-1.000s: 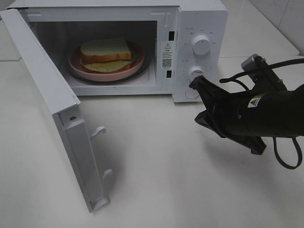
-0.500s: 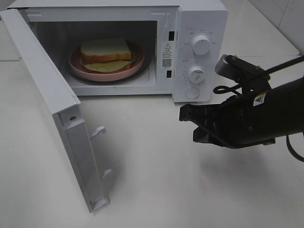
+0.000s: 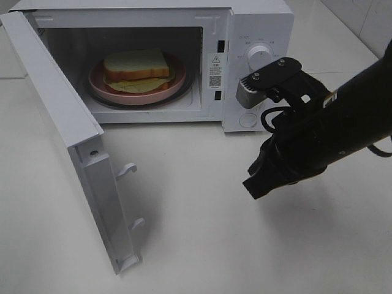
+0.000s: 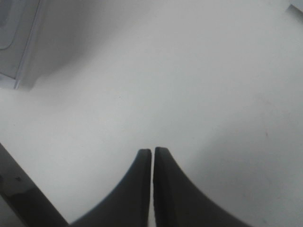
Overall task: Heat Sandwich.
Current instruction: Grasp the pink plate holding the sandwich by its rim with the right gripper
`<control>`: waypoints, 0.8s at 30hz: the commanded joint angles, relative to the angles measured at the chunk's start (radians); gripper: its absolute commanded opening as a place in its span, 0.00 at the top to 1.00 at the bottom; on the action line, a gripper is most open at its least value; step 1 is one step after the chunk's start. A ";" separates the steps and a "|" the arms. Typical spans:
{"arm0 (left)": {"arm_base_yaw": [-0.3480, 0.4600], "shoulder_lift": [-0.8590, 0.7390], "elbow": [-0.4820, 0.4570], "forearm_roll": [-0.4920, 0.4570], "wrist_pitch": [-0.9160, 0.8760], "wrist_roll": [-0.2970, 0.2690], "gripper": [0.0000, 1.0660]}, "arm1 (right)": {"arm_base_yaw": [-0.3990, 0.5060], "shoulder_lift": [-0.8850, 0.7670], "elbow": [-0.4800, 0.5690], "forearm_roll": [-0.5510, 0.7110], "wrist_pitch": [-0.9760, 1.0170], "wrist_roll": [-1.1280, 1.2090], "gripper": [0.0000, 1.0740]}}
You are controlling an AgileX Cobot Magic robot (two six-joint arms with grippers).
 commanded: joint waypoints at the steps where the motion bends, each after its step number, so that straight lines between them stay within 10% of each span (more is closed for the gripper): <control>1: 0.000 -0.021 0.002 0.001 -0.008 -0.003 0.08 | -0.001 -0.007 -0.044 -0.092 0.072 -0.055 0.96; 24: 0.000 -0.021 0.002 0.001 -0.008 -0.003 0.08 | -0.001 -0.007 -0.189 -0.406 0.423 -0.642 0.92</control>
